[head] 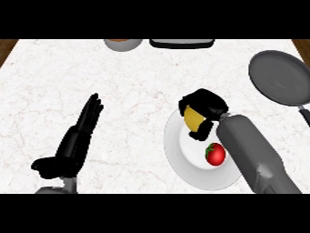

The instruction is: Pick the lemon from the plate and place it in the pan

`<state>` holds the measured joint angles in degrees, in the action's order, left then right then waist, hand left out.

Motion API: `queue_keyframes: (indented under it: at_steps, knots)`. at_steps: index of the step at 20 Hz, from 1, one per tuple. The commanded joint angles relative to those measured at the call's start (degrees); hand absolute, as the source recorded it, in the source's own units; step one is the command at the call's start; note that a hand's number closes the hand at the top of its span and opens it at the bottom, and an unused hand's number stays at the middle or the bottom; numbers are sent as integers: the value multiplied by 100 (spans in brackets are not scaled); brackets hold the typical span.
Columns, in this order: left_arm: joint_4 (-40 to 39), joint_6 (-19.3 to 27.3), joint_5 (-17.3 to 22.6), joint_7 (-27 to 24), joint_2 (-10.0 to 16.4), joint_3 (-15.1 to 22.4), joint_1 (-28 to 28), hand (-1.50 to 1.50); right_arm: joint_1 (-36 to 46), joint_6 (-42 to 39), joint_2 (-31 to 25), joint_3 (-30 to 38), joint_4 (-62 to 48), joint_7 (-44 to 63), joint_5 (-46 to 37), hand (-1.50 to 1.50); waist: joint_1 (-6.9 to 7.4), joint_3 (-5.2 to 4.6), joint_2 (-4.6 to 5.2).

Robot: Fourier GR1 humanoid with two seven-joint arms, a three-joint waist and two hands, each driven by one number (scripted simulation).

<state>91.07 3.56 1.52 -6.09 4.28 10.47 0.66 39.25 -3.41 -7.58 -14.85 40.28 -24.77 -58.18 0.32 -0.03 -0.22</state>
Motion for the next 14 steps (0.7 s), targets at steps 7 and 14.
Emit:
queue_keyframes:
  at_steps: [7,14]
  knots:
    - [-36,25,70,119,119,-244,45,0,197,1682,150,1338,487,3800,-147,150,-201,-10,-50]
    - [-85,100,-54,16,-86,-61,1,0,100,2005,396,1340,2186,5140,-481,150,-159,-2,-32]
